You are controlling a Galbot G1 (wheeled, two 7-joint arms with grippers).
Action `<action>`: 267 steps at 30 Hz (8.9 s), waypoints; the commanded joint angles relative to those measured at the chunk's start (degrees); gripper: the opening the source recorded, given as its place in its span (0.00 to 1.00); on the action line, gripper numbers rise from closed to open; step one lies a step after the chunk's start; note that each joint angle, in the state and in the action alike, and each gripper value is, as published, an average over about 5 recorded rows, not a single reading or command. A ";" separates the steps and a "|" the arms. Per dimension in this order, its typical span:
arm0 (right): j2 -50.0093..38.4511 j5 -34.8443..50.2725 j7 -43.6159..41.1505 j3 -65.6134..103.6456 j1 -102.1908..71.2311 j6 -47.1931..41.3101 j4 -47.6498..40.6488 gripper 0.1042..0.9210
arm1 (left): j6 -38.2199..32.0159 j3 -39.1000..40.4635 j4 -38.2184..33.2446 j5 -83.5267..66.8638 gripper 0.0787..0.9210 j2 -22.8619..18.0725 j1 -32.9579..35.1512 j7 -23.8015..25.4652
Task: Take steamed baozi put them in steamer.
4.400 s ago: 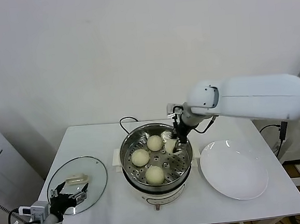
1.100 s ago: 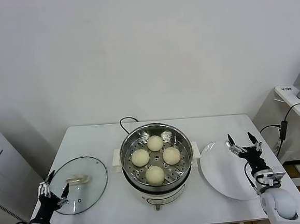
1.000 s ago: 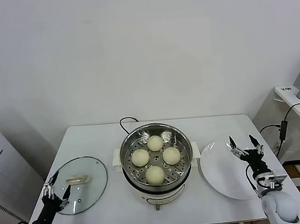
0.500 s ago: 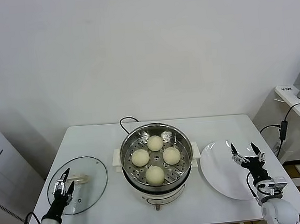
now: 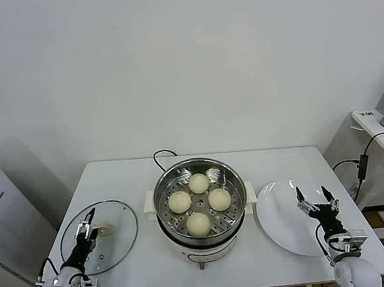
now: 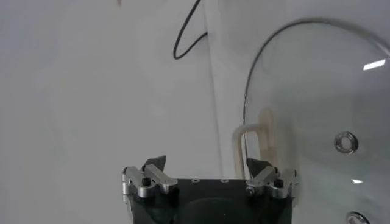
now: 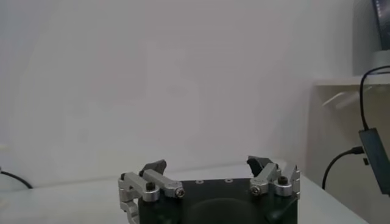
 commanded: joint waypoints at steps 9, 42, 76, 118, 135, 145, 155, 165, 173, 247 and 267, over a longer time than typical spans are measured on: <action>0.36 -0.55 -0.29 0.20 0.07 0.05 -0.39 0.88 | -0.94 0.02 -2.29 -2.40 0.61 0.30 -0.81 0.79; -0.55 0.51 -0.22 0.25 0.22 -0.84 0.74 0.88 | 29.45 16.48 -35.69 -20.08 0.03 16.05 -2.94 19.47; -1.31 -0.07 -0.15 -1.21 1.66 -1.10 -1.30 0.88 | 44.94 43.64 -30.82 1.39 0.03 1.05 -13.48 24.21; -0.44 -0.96 -0.59 -0.66 2.18 -0.31 -4.54 0.88 | 46.34 52.00 -24.16 5.72 0.03 -6.41 -17.32 25.99; -0.37 -0.97 -1.17 -0.07 2.11 0.02 -4.86 0.88 | 46.50 51.61 -22.07 5.66 0.03 -7.26 -17.15 25.03; -0.29 -0.82 -1.49 0.46 2.05 0.38 -5.12 0.88 | 48.28 51.11 -24.96 2.23 0.05 -6.49 -13.98 22.02; -0.11 -0.84 -1.68 0.37 1.99 0.51 -5.05 0.88 | 39.50 42.39 -43.19 -23.72 0.35 2.05 -9.93 31.27; 0.99 -1.31 -1.52 0.23 0.87 -1.96 -2.36 0.88 | 22.97 16.31 -45.66 -96.25 0.70 5.26 -10.69 26.72; -0.14 -7.38 0.71 1.11 0.21 -2.96 0.32 0.88 | 28.49 -2.95 -36.18 -118.91 0.88 3.42 -6.26 15.91; 1.95 -10.75 0.19 1.43 -3.03 -10.67 6.21 0.88 | 24.33 4.72 -17.41 -107.40 0.88 3.52 -1.15 15.37; 1.50 -8.42 0.98 0.38 -3.06 -10.95 6.31 0.88 | 25.09 4.93 -17.29 -107.85 0.88 3.24 -1.12 15.29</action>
